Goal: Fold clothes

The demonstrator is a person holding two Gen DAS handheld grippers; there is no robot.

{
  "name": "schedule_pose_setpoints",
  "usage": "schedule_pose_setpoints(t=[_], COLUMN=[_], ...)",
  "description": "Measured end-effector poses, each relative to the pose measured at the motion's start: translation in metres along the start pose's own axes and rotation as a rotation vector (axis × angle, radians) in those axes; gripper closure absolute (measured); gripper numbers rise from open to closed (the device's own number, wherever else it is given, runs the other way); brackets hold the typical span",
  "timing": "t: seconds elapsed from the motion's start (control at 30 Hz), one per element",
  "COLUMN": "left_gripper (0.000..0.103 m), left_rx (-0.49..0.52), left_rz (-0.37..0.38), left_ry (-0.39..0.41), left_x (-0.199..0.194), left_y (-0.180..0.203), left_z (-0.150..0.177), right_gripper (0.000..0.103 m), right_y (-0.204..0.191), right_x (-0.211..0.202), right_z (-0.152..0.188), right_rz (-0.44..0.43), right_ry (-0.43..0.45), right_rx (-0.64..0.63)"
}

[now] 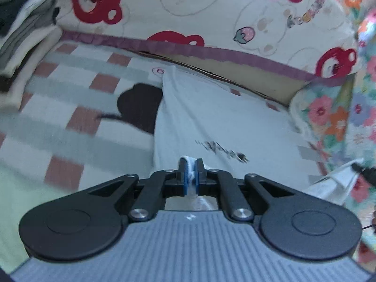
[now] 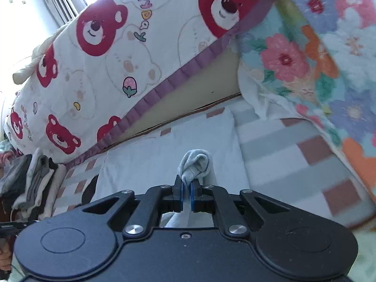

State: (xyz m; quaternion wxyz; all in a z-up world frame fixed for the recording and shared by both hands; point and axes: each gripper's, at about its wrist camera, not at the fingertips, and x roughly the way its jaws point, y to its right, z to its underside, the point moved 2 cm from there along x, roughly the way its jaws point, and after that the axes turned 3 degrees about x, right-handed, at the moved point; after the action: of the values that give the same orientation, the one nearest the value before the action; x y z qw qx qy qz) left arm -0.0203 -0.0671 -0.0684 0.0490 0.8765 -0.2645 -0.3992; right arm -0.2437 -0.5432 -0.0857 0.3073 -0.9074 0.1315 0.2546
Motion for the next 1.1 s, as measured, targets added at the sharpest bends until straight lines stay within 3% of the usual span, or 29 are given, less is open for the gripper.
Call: schedule_pose_setpoints(t=[0.17, 0.33, 0.63, 0.87, 0.97, 1.1], left_gripper=[0.098, 0.098, 0.098, 0.098, 0.098, 0.098], left_rx=[0.031, 0.005, -0.023, -0.051, -0.044, 0.007], left_rz=[-0.061, -0.055, -0.040, 0.001, 0.009, -0.013], left_ry=[0.013, 0.003, 0.022, -0.018, -0.023, -0.031], left_x=[0.057, 0.103, 0.156, 0.190, 0.206, 0.220], left_y=[-0.004, -0.006, -0.026, -0.046, -0.047, -0.042], left_z=[-0.032, -0.058, -0.092, -0.109, -0.117, -0.116], right_gripper=[0.096, 0.096, 0.096, 0.096, 0.096, 0.096], right_y=[0.001, 0.003, 0.018, 0.023, 0.030, 0.038], right_x=[0.060, 0.108, 0.181, 0.238, 0.259, 0.267], right_z=[-0.027, -0.047, -0.091, -0.104, -0.104, -0.100], right_rz=[0.019, 0.066, 0.125, 0.230, 0.289, 0.309], right_ry=[-0.057, -0.105, -0.136, -0.209, -0.255, -0.255], right_rx=[-0.040, -0.065, 0.022, -0.001, 0.014, 0.050])
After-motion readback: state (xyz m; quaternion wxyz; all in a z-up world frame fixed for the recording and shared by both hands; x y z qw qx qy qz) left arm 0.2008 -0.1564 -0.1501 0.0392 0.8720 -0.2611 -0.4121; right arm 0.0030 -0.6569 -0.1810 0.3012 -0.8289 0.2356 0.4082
